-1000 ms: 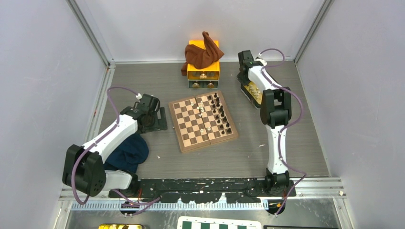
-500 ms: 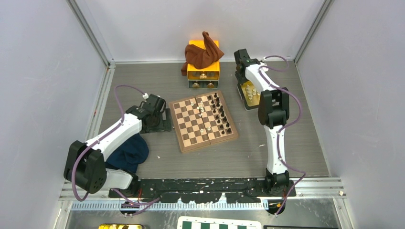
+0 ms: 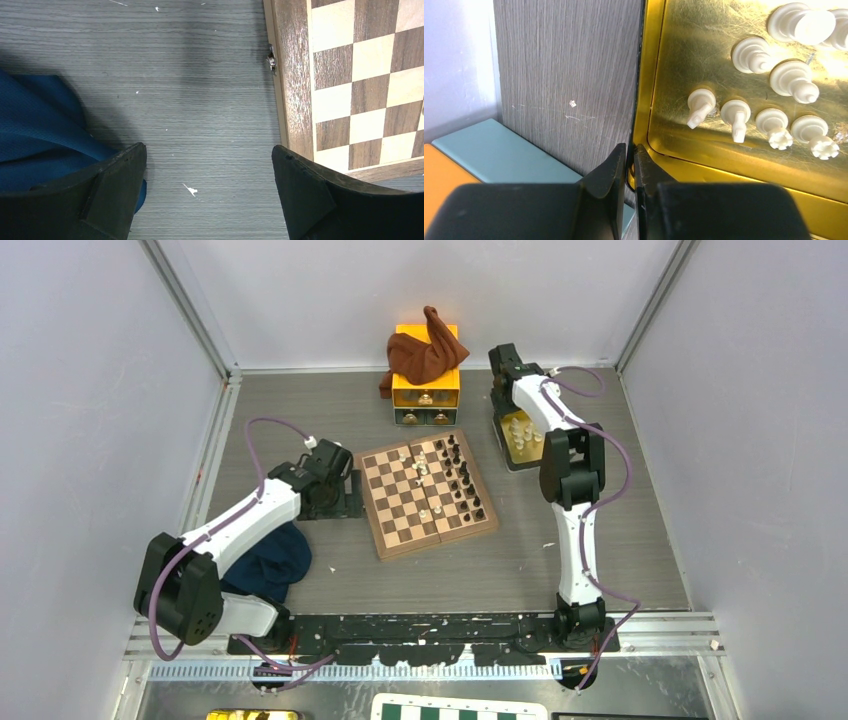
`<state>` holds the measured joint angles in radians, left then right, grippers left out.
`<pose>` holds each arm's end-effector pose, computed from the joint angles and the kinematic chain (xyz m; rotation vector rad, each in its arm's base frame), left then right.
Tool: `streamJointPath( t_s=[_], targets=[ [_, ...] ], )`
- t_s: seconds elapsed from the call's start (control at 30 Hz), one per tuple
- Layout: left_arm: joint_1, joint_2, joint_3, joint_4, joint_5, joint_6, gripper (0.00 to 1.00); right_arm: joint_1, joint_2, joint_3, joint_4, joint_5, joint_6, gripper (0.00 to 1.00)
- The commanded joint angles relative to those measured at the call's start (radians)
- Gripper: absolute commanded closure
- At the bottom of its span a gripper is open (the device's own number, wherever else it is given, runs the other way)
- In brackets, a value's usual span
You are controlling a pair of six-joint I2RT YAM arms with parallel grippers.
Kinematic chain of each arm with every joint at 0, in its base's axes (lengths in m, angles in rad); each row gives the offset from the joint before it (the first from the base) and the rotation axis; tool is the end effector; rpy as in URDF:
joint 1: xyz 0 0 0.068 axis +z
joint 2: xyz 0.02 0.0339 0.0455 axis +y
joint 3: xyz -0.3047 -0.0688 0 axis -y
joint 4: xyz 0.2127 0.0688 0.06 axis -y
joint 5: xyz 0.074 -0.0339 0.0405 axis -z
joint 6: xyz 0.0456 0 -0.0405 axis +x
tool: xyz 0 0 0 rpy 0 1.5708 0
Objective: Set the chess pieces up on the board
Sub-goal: Adjust the storage box at the center of the board.
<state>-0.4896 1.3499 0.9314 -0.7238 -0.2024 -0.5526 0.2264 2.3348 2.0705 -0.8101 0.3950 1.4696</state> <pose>0.1996 -0.0960 0.2712 -0.1431 2.6677 -0.0541 0.4981 0.0967 0.2338 1.5718 1.9747 0.1454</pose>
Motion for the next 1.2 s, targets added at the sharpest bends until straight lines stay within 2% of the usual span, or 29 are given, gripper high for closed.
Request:
streamJointPath(
  t_s=[0.0, 0.27, 0.43, 0.6, 0.87, 1.03, 1.17],
  targets=[
    [-0.013, -0.006, 0.028, -0.004, -0.019, -0.020, 0.04, 0.012, -0.023, 0.012, 0.011, 0.013, 0.031, 0.80],
    [-0.021, 0.000, 0.030, -0.001, -0.020, -0.024, 0.03, 0.014, -0.032, -0.011, 0.022, 0.014, 0.018, 0.62],
    [-0.023, -0.007, 0.030, 0.001, -0.028, -0.031, 0.03, 0.025, -0.049, 0.031, 0.009, 0.057, -0.062, 0.55],
    [-0.023, -0.020, 0.042, 0.001, -0.038, -0.040, 0.02, 0.041, -0.099, 0.053, -0.003, 0.126, -0.182, 0.51],
    [-0.023, -0.048, 0.049, -0.011, -0.048, -0.099, 0.02, 0.076, -0.222, -0.042, 0.046, 0.200, -0.361, 0.47],
    [-0.021, -0.048, 0.037, 0.016, -0.055, -0.175, 0.05, 0.127, -0.325, -0.149, 0.108, 0.253, -0.495, 0.48],
    [-0.019, -0.008, 0.055, 0.037, -0.063, -0.227, 0.13, 0.168, -0.410, -0.275, 0.158, 0.259, -0.574, 0.53]
  ],
)
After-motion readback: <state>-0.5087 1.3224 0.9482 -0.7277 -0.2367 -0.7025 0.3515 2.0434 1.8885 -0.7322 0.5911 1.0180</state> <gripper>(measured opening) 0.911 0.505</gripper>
